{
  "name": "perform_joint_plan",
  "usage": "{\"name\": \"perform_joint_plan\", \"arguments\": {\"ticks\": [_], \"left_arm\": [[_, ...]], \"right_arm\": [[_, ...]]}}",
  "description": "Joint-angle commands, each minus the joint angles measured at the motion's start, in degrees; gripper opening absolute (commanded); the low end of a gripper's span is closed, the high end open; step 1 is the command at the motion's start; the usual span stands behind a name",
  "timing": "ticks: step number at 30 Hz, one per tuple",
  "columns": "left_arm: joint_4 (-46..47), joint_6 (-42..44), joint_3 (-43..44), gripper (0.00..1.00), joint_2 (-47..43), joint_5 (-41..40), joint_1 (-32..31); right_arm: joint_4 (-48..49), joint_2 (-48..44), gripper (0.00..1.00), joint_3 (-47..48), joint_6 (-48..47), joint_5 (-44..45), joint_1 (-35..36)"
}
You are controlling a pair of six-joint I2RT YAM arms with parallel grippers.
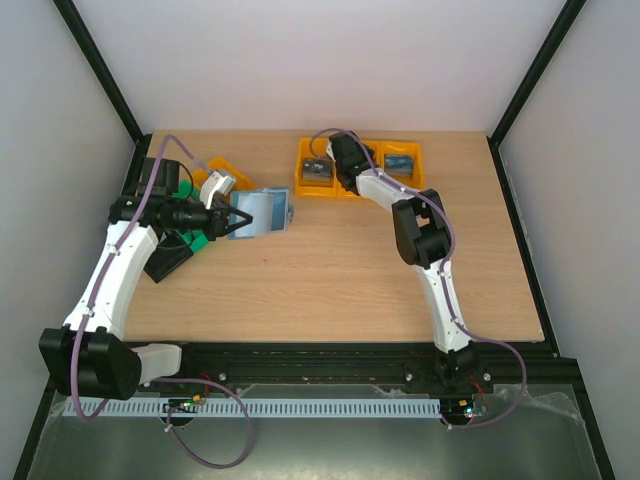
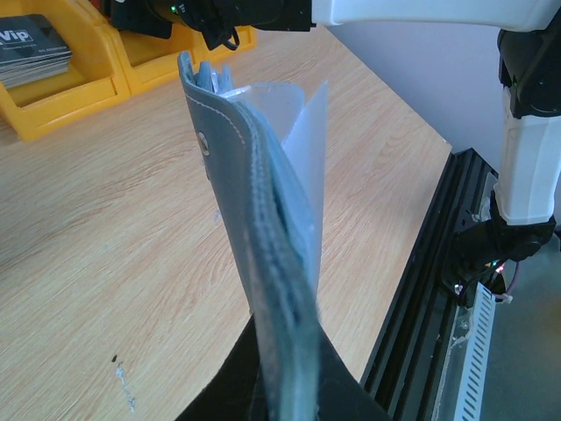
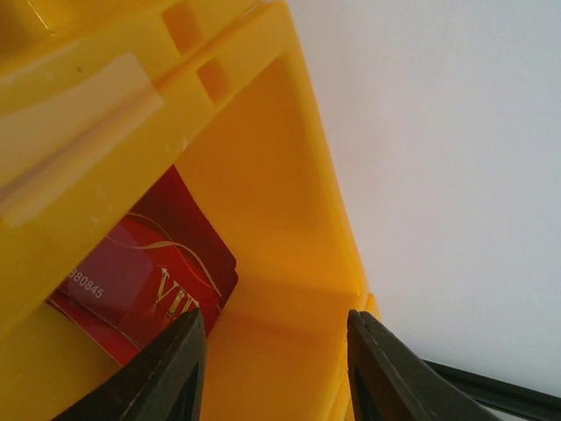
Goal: Take the credit cards out of the card holder
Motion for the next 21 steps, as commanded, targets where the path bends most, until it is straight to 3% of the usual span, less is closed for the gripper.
{"name": "perform_joint_plan", "arguments": {"ticks": [1,13,16,19,21], "left_arm": [[-0.96,1.00,0.59,0.02,0.17,1.44,0.39],[-1.87,2.70,-0.03,0.02,-1.24,3.87,0.39],[-3.77,5.32,0.58,0.02,-1.71,7.20,0.38],[-6.24,7.64,3.18,0.02,-2.18,9.02,0.31],[-8.63,8.98,6.95,0.02,-2.22,9.68,0.35]], "right_arm": [[-3.91,-3.54,0.43,-0.78,4.28,-2.95,-0.07],[-3.34,-23.35,0.44,-6.27,26.33,-12.22,-0.07],[-1.27,-35.09,0.62,-16.02,35.27,-28.68,-0.03],[10.59,-49.64,1.00,-33.91,41.14,-51.52,0.00],[23.72,-58.30,0.99,-46.42,47.71,-64.16,0.10]]}}
